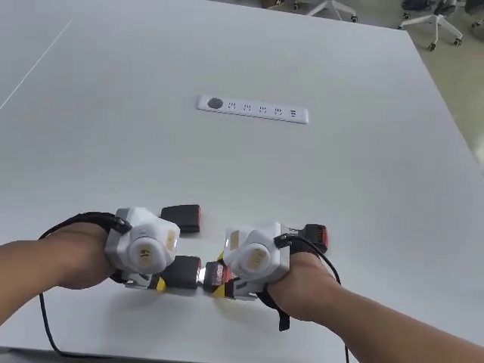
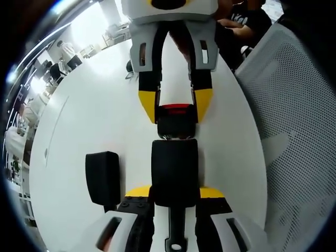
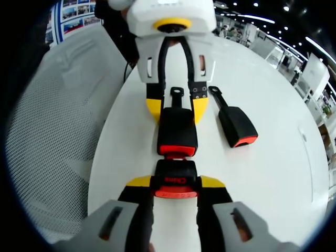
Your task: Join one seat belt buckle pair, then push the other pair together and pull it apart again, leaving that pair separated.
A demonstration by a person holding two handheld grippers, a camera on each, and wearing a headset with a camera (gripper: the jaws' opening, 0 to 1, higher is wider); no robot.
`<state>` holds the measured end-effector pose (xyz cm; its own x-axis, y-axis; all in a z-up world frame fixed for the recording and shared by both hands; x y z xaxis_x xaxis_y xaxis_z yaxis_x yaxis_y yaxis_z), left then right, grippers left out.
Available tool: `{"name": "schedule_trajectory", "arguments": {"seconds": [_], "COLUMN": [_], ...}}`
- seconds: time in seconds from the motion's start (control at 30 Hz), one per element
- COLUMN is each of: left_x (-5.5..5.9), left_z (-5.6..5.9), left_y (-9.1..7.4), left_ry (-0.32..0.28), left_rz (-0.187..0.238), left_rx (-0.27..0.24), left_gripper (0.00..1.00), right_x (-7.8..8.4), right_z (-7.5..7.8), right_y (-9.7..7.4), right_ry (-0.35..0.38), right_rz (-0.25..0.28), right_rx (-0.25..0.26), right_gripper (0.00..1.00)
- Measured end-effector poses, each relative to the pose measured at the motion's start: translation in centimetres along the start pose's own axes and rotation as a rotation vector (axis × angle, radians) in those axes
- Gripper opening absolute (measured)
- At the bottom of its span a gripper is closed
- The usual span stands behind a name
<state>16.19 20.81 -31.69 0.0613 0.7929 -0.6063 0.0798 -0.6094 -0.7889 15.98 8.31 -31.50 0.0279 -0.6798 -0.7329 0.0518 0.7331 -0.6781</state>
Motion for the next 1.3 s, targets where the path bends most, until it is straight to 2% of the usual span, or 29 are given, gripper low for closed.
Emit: {"name": "schedule_trajectory", "arguments": {"seconds": [0.4,0.53,0.73,0.9,1.13,1.23,1.3], "left_x": [0.1,0.1,0.0,-0.2,-0.1,-0.5,-0.9], "left_z": [-0.1,-0.2,-0.2,0.0,0.0,-0.1,-0.1], "left_y": [-0.1,0.0,0.0,0.0,-0.2,-0.4,-0.7], "left_ry": [0.005,0.005,0.001,0.018,0.027,0.013,-0.003], "left_rz": [0.011,0.006,-0.010,-0.023,-0.013,-0.022,0.001], "left_rx": [-0.001,0.004,0.006,0.001,-0.012,-0.009,-0.015], "left_gripper": [0.30,0.30,0.31,0.32,0.33,0.32,0.32], "right_x": [0.0,0.0,0.2,0.0,-0.1,-0.3,-0.4], "right_z": [0.1,0.0,0.0,0.0,0.0,-0.1,-0.1], "right_y": [0.0,-0.1,-0.1,0.0,-0.1,-0.4,-0.7], "right_ry": [-0.004,-0.008,0.002,0.015,0.008,0.025,0.027], "right_rz": [-0.008,-0.010,0.015,0.015,0.018,0.027,0.029], "right_rx": [-0.005,-0.008,-0.004,-0.011,-0.005,-0.003,0.002], "right_gripper": [0.29,0.30,0.31,0.32,0.33,0.35,0.35]}}
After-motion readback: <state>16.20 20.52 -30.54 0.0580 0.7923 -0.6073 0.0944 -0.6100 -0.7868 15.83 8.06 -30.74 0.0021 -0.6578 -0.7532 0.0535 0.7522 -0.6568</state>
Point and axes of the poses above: the centre of the closed fingertips' face, and the gripper's own axes: y roughly forward along the fingers, z roughly to its right, x roughly out of its underside, the point moved 6 cm from there along -y, roughly backward along the fingers, and after that the axes turned 14 degrees about z, right-handed, at the moved point
